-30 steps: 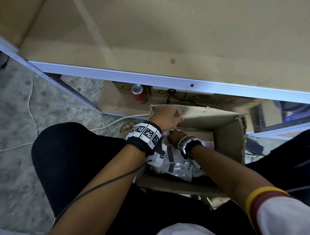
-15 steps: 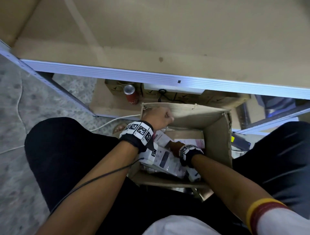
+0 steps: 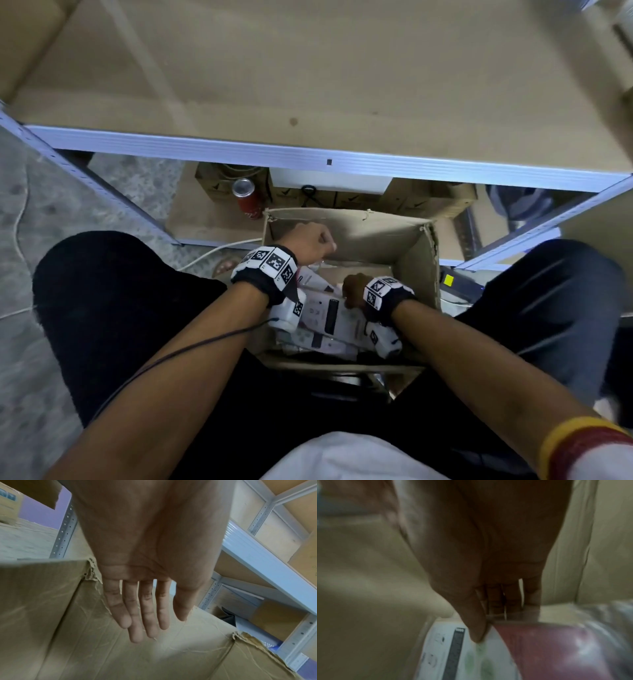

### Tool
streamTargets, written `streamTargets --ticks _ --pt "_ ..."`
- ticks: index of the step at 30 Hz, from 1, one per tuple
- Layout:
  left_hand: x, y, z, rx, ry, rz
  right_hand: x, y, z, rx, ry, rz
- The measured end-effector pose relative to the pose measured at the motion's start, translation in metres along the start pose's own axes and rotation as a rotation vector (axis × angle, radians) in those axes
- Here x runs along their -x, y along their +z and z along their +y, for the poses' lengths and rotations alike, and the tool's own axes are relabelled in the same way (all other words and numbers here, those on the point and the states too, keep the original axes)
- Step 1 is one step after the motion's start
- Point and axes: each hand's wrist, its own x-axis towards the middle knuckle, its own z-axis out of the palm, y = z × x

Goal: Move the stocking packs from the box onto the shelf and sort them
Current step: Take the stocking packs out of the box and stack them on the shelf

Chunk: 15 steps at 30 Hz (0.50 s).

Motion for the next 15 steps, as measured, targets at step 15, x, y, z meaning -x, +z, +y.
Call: streamTargets --ticks 15 --pt "-0.023 0.083 -0.016 -0.257 -0.130 -0.272 0.064 -0.086 0.062 0.049 0.053 0.384"
